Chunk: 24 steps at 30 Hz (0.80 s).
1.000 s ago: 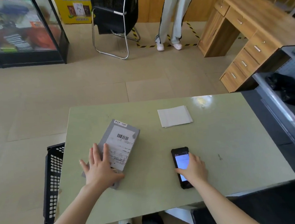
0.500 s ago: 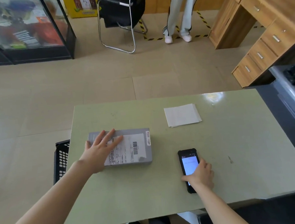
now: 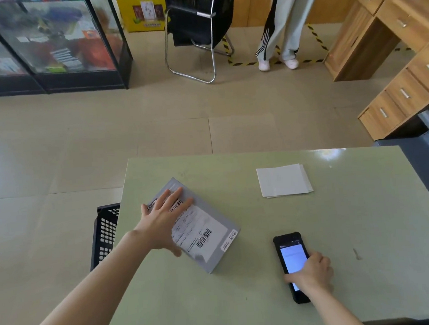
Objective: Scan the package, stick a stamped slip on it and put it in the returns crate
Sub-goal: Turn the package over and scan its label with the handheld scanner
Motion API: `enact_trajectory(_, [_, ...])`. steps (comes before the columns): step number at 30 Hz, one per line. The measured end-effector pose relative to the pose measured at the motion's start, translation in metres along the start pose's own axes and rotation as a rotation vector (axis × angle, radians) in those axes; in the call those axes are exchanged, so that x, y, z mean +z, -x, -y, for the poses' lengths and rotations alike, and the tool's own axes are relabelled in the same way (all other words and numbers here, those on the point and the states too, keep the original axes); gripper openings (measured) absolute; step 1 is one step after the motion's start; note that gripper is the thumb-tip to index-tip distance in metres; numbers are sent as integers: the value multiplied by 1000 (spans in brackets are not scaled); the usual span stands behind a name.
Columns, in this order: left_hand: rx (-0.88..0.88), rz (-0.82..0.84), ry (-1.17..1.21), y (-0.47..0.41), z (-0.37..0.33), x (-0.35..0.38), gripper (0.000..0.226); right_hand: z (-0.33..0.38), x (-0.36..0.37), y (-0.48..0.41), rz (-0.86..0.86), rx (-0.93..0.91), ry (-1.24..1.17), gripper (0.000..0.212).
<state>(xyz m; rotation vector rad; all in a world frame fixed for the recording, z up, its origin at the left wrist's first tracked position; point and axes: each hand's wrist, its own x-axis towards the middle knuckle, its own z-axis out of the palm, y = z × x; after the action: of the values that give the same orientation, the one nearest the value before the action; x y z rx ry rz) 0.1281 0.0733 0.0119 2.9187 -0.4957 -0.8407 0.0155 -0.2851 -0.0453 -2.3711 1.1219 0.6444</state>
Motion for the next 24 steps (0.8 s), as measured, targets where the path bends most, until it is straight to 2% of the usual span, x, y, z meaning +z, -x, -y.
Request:
enact_trajectory(2, [-58, -73, 146, -1, -5, -1, 130, 0, -5, 1, -2, -57, 80, 96])
enact_trajectory(5, [-280, -212, 326, -1, -8, -1, 126, 4, -15, 5, -1, -168, 129, 95])
enact_trajectory(7, [-424, -185, 418, 1, -9, 2, 131, 9, -23, 9, 19, -248, 105, 94])
enact_trajectory(9, [-474, -172, 527, 4, -11, 6, 131, 18, -31, 16, 63, -327, 69, 92])
enact_trajectory(12, [-458, -250, 544, 6, -17, 5, 128, 29, -43, 29, 95, -439, 88, 91])
enact_trajectory(16, [-421, -388, 404, 6, -38, -10, 126, 36, -57, 48, 90, -524, 160, 90])
enact_trajectory(20, [-344, -556, 236, 7, -70, -21, 117, 37, -61, 64, 70, -563, 245, 94])
enact_trajectory(24, [-280, -628, 167, 10, -89, -21, 113, 30, -55, 77, 80, -535, 281, 96])
